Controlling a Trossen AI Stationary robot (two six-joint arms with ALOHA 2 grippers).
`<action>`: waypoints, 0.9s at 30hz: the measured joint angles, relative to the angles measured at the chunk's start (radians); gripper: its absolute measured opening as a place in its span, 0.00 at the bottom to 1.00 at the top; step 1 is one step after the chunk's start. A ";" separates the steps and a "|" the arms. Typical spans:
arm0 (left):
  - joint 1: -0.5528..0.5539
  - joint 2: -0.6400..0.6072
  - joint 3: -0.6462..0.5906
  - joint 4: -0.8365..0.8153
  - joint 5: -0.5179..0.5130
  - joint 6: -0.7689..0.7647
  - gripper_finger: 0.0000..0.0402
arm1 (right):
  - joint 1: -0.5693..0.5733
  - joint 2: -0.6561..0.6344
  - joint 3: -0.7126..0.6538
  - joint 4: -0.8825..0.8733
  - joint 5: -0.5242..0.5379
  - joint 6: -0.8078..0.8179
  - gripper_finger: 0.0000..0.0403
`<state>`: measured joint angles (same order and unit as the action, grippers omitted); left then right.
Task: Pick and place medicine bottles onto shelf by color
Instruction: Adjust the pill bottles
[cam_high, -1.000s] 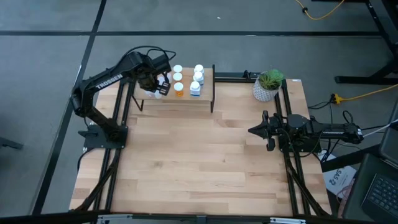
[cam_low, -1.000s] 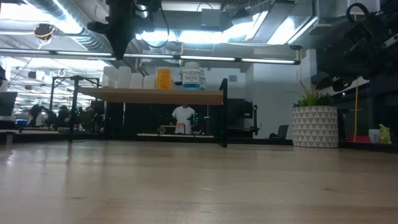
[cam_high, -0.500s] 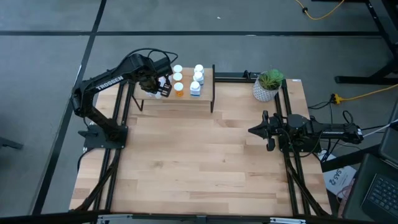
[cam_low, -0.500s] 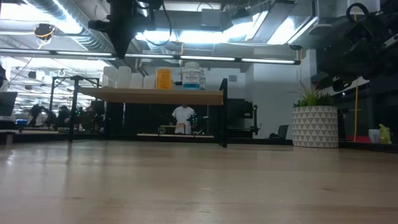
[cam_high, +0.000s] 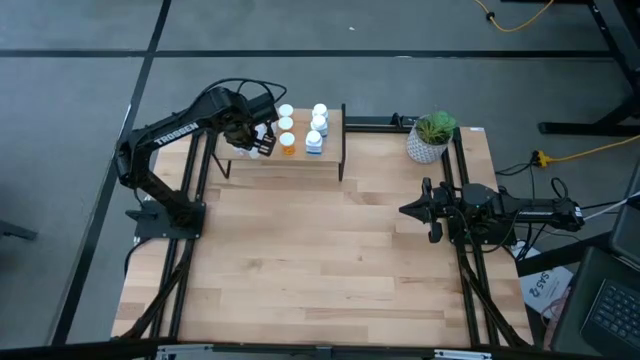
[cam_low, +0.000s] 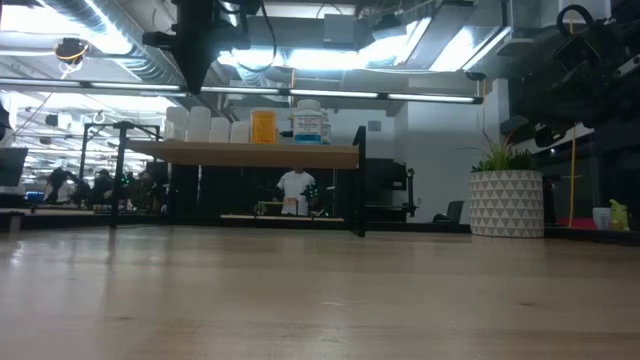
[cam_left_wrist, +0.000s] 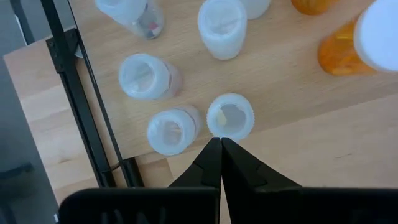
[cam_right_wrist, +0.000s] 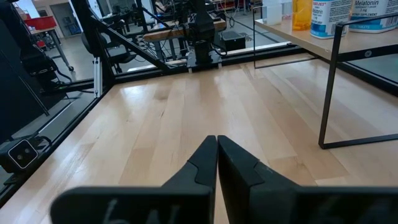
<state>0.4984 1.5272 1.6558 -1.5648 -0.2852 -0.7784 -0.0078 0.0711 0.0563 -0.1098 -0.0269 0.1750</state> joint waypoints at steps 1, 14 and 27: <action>0.000 0.000 0.000 0.000 0.000 0.000 0.00 | 0.000 0.000 0.000 0.000 0.000 0.000 0.04; 0.021 0.000 -0.080 0.008 -0.020 -0.005 0.00 | 0.000 0.000 0.000 0.000 0.000 0.000 0.04; 0.033 0.002 -0.087 0.040 -0.021 0.003 0.00 | 0.000 0.000 0.000 0.000 0.000 0.000 0.04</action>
<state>0.5311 1.5288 1.5692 -1.5248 -0.3058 -0.7753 -0.0078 0.0712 0.0563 -0.1099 -0.0272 0.1753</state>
